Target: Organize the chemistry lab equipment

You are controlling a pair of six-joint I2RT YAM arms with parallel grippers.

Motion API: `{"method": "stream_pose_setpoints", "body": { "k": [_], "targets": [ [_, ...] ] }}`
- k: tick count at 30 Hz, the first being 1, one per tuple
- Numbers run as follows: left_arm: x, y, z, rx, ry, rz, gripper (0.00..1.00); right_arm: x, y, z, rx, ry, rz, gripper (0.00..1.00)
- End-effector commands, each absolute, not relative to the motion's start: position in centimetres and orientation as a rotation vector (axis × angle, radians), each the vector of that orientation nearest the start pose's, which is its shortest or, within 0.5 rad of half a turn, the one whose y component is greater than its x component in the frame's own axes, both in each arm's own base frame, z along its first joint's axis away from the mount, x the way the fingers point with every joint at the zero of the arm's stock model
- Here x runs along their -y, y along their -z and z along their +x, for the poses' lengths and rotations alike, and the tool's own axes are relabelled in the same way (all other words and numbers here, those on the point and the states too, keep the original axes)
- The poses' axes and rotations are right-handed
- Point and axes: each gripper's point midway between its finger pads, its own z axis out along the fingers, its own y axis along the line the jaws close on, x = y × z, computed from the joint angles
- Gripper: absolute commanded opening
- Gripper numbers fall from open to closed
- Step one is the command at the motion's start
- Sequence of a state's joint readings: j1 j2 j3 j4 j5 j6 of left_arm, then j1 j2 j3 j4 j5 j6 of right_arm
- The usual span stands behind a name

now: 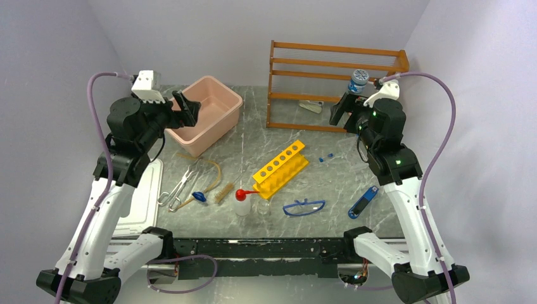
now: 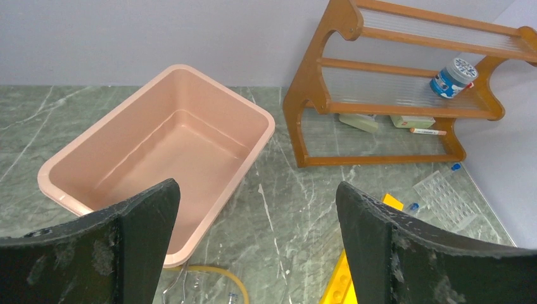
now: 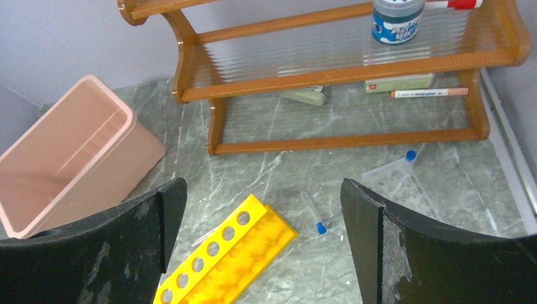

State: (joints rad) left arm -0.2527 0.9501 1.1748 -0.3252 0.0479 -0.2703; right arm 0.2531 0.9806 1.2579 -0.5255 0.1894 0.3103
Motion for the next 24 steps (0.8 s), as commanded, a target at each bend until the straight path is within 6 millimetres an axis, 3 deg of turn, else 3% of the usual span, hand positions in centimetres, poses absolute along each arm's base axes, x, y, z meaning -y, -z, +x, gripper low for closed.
{"method": "stream_pose_setpoints", "body": {
  "k": [1, 13, 19, 24],
  "targets": [
    [12.1, -38.7, 31.2, -1.634, 0.522, 0.108, 0.97, -6.0, -35.4, 31.8, -1.82, -0.236, 0.194, 0.97],
    [16.3, -35.7, 28.4, -1.667, 0.71, 0.303, 0.97, -7.3, -32.9, 31.8, -1.887, -0.284, 0.133, 0.97],
    [18.7, -30.2, 24.9, -1.842, 0.845, 0.332, 0.97, -11.2, -29.0, 31.4, -1.998, -0.456, -0.061, 0.92],
    [17.8, -25.4, 22.8, -2.063, 0.777, 0.255, 0.97, -15.2, -25.4, 31.3, -2.083, -0.567, -0.117, 0.88]
  ]
}}
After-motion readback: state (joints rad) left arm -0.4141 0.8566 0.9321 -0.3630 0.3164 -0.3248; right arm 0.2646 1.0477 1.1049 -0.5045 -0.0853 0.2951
